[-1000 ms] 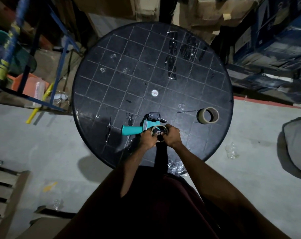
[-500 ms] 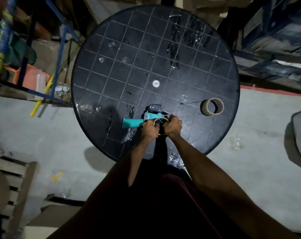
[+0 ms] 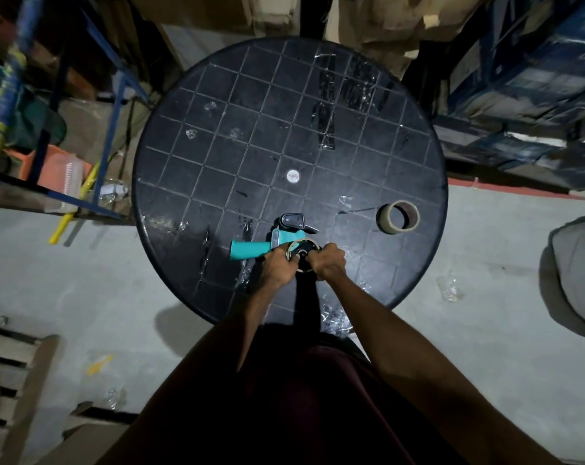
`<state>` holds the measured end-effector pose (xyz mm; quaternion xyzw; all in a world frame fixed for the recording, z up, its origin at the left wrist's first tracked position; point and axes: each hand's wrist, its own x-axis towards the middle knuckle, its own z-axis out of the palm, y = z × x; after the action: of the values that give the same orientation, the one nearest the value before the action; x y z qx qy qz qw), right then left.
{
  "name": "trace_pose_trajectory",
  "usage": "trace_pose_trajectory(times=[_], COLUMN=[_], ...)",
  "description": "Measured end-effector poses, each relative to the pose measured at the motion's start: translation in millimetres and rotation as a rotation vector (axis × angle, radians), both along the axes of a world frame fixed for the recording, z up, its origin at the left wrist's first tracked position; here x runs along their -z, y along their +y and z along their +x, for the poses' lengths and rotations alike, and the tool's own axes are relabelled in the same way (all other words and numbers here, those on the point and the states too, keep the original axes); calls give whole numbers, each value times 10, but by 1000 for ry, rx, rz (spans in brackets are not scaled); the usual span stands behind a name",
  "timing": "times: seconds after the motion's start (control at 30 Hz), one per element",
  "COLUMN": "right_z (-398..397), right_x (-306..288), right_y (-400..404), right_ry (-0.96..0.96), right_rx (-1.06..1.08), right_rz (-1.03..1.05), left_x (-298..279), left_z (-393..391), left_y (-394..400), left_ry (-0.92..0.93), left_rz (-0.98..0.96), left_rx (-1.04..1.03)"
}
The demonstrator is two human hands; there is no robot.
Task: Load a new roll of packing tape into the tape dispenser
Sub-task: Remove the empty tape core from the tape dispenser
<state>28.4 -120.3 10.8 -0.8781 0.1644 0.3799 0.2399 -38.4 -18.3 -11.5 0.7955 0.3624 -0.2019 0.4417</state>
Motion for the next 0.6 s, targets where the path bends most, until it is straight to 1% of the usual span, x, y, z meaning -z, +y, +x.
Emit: trace_pose_trajectory(times=[0.1,0.17,0.27,0.4,0.6], right_z=[5,-3,5,14,-26], right_x=[-13,14,43,67,133], right_y=[4,-2,-4,47,93], right_ry=[-64,-94,-100,-100,-140], right_rx=[-130,-158,-138,-73,-19], right_rz=[53,81,67,36,17], left_x=[-28,-12,65,45,74], left_z=[22,43,62,117,139], left_y=[-10,-16,-12,-3,-11], left_ry=[9,10,17,27,36], left_rz=[-3,-1,-16,17,37], left_rx=[13,10,-22,-54,-59])
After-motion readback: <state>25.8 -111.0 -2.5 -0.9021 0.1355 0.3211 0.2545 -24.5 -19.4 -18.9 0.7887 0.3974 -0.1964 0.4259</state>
